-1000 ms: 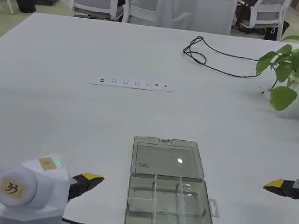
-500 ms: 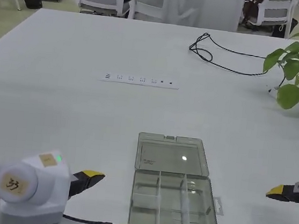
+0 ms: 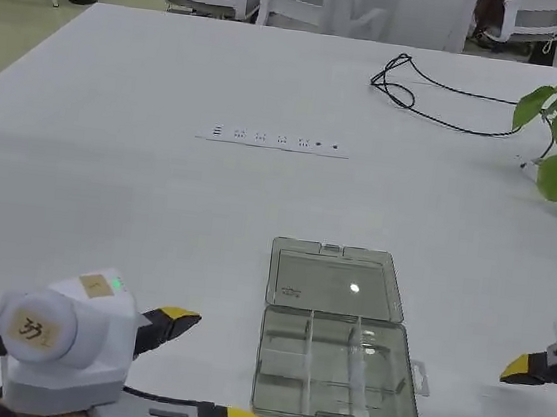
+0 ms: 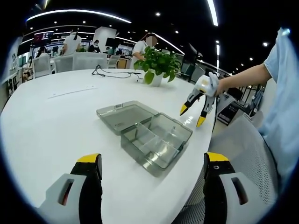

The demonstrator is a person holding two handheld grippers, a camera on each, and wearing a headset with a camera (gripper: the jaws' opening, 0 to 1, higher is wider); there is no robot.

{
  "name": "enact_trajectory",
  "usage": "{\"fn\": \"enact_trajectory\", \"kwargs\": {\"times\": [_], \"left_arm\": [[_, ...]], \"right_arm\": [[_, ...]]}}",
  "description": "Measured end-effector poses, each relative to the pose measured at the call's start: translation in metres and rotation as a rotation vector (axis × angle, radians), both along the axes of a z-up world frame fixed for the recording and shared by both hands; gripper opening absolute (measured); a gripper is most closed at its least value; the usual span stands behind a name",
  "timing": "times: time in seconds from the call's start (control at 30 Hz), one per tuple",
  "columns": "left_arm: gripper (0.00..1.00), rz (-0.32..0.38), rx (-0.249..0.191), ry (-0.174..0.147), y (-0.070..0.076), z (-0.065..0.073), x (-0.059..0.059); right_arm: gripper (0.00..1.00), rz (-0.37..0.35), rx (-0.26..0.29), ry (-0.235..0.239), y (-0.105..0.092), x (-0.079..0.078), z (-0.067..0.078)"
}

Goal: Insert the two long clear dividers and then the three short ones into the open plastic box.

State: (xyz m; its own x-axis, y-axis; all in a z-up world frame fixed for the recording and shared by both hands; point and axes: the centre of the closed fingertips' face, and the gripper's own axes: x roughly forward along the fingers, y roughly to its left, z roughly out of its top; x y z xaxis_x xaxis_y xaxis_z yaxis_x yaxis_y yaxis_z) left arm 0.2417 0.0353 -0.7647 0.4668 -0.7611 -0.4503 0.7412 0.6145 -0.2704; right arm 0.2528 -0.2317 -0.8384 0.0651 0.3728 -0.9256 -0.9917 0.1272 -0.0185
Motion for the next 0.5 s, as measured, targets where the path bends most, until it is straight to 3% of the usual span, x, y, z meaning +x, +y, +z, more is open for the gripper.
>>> {"fn": "enact_trajectory", "kwargs": {"times": [0.5], "left_arm": [[0.91, 0.011, -0.004, 0.005, 0.0041, -0.0014, 0.0007]], "right_arm": [[0.43, 0.087, -0.076, -0.007, -0.009, 0.0021, -0.0103]]}}
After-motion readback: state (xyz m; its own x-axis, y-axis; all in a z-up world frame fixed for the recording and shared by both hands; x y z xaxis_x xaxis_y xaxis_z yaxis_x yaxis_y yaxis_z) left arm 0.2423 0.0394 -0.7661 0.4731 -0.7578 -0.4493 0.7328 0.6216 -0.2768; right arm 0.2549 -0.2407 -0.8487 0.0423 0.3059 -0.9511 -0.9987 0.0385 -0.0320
